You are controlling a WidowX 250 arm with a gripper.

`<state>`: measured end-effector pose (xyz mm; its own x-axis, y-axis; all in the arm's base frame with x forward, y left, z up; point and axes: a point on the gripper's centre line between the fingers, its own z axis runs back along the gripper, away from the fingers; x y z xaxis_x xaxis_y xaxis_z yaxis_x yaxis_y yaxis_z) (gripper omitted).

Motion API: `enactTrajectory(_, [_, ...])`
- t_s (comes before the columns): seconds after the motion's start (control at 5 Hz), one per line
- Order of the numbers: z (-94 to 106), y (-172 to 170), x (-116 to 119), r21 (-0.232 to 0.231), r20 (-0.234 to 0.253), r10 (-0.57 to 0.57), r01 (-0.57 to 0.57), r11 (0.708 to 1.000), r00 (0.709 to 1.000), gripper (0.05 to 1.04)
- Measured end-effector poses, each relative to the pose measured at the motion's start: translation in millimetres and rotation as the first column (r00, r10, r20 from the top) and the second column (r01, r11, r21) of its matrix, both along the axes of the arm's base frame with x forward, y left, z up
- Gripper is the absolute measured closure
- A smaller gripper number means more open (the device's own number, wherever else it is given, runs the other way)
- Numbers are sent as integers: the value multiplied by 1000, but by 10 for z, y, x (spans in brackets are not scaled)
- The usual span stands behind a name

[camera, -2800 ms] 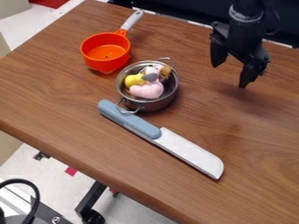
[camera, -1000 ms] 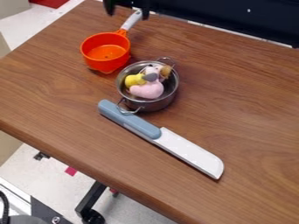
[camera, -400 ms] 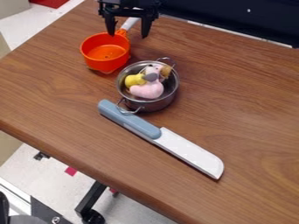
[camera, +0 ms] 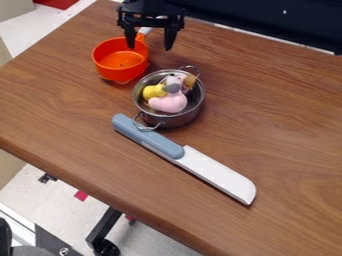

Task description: Moved the orange pan to the right of the silver pan

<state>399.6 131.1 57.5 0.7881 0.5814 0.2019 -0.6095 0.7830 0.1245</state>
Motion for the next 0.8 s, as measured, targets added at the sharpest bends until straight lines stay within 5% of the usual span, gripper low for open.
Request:
enactTrajectory(0.4, [-162, -35, -16, 5, -22, 15, -15, 1000, 1000, 130])
enactTrajectory(0.8, [-296, 1, -65, -16, -21, 45, -45, 999, 999, 696])
